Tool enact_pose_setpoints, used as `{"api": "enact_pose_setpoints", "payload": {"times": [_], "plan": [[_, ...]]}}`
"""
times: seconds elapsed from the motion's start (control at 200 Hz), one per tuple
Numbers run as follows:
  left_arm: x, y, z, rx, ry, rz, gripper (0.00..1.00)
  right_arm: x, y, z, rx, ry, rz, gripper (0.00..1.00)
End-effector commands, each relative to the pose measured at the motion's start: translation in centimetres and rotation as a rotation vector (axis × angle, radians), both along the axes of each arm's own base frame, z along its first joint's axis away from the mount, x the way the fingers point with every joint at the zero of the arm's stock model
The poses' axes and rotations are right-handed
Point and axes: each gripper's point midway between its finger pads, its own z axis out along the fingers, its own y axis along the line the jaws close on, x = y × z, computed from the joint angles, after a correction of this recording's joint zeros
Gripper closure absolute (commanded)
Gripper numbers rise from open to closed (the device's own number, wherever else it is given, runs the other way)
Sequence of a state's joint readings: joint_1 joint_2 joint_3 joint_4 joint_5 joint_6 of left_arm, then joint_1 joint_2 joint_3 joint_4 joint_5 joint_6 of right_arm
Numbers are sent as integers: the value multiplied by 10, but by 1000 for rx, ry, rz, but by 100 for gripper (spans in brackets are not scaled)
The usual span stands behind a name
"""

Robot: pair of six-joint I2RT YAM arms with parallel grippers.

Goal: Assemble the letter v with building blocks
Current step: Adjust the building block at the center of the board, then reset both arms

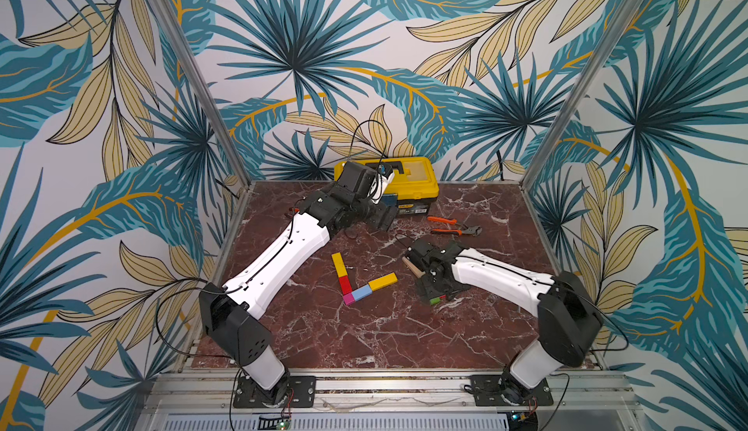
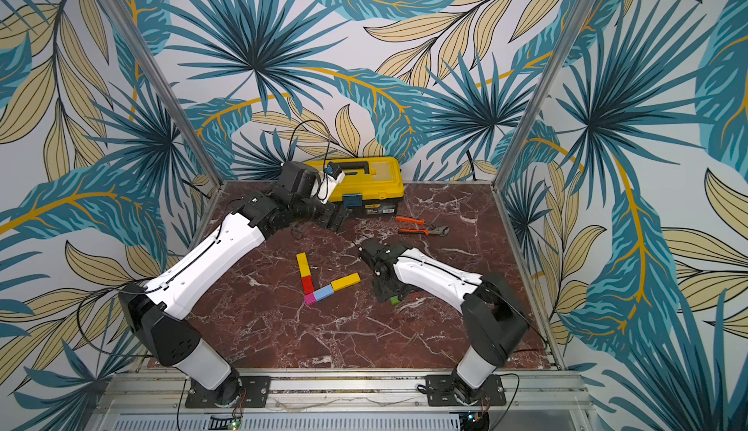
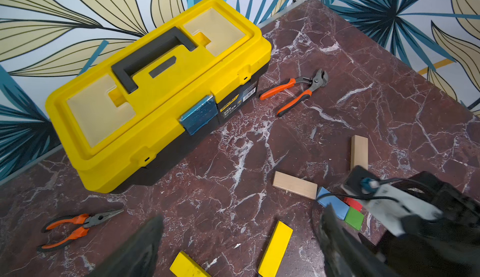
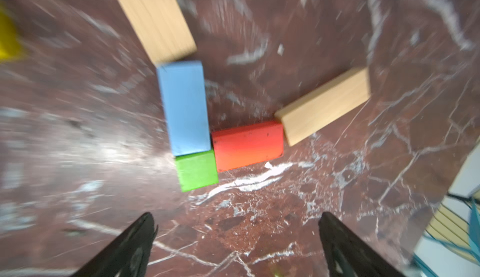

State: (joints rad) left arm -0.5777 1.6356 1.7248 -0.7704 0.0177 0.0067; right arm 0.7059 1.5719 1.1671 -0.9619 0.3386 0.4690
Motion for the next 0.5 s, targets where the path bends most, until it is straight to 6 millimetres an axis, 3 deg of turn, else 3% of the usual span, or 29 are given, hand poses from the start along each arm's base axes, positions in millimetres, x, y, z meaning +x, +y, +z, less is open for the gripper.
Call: {"api": "enact_pose_setpoints", "payload": {"times": [0.0, 0.065, 0.26, 0.396, 0.496], "plan": [[6, 21, 14, -19, -46, 69, 5, 17, -9, 32, 82, -151, -19, 1], [9, 34, 11, -21, -47, 112, 5, 28, -27, 49, 139, -223, -78, 0], [17, 91, -1, -81, -94, 273, 3, 62, -86, 69, 255, -403, -238, 1], [19, 134, -18, -154, -120, 406, 0, 85, -120, 73, 259, -511, -329, 1], [18, 162, -37, -157, -127, 506, 1, 100, -146, 64, 271, -546, -422, 1]]}}
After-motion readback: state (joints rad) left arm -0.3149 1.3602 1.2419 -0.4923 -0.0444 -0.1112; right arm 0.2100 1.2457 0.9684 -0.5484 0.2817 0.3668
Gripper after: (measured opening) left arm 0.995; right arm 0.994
